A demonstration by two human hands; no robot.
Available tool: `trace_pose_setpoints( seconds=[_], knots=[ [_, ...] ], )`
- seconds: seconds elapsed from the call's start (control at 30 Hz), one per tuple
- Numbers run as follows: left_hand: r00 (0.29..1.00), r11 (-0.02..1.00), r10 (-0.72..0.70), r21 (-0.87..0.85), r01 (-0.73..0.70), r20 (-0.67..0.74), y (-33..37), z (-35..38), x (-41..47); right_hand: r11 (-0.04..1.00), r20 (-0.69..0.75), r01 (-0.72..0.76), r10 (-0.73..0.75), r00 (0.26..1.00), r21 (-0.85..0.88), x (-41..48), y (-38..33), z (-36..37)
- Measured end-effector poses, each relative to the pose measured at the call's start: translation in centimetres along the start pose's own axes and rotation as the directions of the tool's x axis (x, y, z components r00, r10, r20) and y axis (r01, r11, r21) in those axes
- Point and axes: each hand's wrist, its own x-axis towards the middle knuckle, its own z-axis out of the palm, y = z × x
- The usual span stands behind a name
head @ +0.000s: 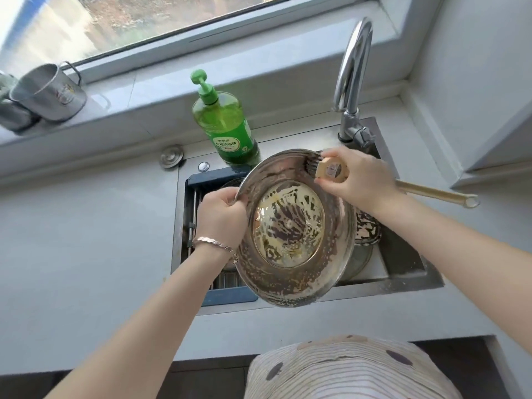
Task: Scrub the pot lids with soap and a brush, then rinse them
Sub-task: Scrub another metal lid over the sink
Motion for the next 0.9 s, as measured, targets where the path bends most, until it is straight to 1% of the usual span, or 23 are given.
trace_pose_setpoints(
  seconds=[0.07, 0.13, 0.2, 0.27, 0.3, 0.33, 0.37, 0.4, 0.47, 0.5, 0.57, 0.6, 0.63, 0.67, 0.73, 0.8, 0.9],
  knots=[
    [0.999, 0.999, 0.012, 0.044, -0.014, 0.045, 0.3, 0.3, 0.4, 0.990, -0.057, 0.142, -0.142, 0.988, -0.010, 0.7, -1.0, -0.4],
    [0.996, 0.995, 0.009, 0.094, -0.018, 0.089, 0.5, 0.7, 0.5, 0.959, -0.089, 0.284, -0.283, 0.955, -0.007, 1.2, -2.5, -0.5],
    [0.993, 0.994, 0.012, 0.110, -0.025, 0.114, 0.7, 1.1, 0.7, 0.907, -0.108, 0.421, -0.421, 0.900, -0.023, 1.3, -4.1, -0.6],
    [0.992, 0.991, 0.021, 0.132, -0.037, 0.123, 0.7, 1.3, 0.9, 0.830, -0.115, 0.555, -0.558, 0.822, -0.062, 1.1, -5.4, -0.5],
    [0.991, 0.988, 0.031, 0.144, -0.050, 0.132, 0.7, 1.4, 0.9, 0.793, -0.110, 0.604, -0.609, 0.785, -0.084, 1.0, -5.8, -0.5],
    [0.990, 0.986, 0.037, 0.156, -0.059, 0.139, 0.6, 1.4, 1.0, 0.770, -0.098, 0.631, -0.638, 0.764, -0.092, 0.9, -6.0, -0.5],
    [0.988, 0.983, 0.051, 0.168, -0.076, 0.146, 0.6, 1.2, 1.0, 0.764, -0.087, 0.640, -0.645, 0.759, -0.086, 0.9, -5.9, -0.5],
    [0.987, 0.980, 0.062, 0.177, -0.088, 0.147, 0.6, 1.1, 0.9, 0.775, -0.077, 0.628, -0.632, 0.771, -0.069, 1.0, -5.5, -0.6],
    [0.989, 0.983, 0.061, 0.163, -0.083, 0.138, 0.5, 0.5, 0.7, 0.838, -0.054, 0.545, -0.545, 0.836, -0.016, 1.0, -4.2, -0.8],
    [0.991, 0.988, 0.047, 0.138, -0.064, 0.125, 0.4, 0.3, 0.6, 0.883, -0.036, 0.469, -0.469, 0.883, 0.020, 1.0, -3.3, -0.9],
    [0.998, 0.997, -0.003, 0.082, -0.003, 0.067, 0.1, -0.3, 0.5, 0.965, 0.003, 0.249, -0.250, 0.968, 0.087, 0.6, -1.4, -1.2],
    [0.999, 0.998, -0.031, 0.049, 0.029, 0.029, 0.0, -0.5, 0.5, 0.985, 0.020, 0.125, -0.128, 0.992, 0.117, 0.2, -0.5, -1.2],
    [0.998, 0.998, -0.057, 0.009, 0.057, -0.007, -0.1, -0.6, 0.4, 0.988, 0.040, 0.005, -0.011, 0.999, 0.152, -0.3, 0.3, -1.0],
    [0.995, 0.996, -0.086, -0.037, 0.085, -0.044, -0.1, -0.6, 0.2, 0.975, 0.065, -0.108, 0.097, 0.993, 0.193, -0.8, 1.1, -0.7],
    [0.980, 0.983, -0.145, -0.135, 0.127, -0.133, -0.1, -0.3, 0.0, 0.905, 0.121, -0.313, 0.290, 0.949, 0.288, -2.2, 2.1, 0.6],
    [0.943, 0.957, -0.232, -0.229, 0.177, -0.238, -0.3, 0.4, -0.1, 0.784, 0.158, -0.477, 0.454, 0.877, 0.397, -3.8, 2.4, 2.2],
    [0.854, 0.915, -0.368, -0.310, 0.260, -0.369, -0.5, 1.7, -0.3, 0.599, 0.246, -0.635, 0.603, 0.758, 0.487, -6.0, 1.3, 4.0]
  ],
)
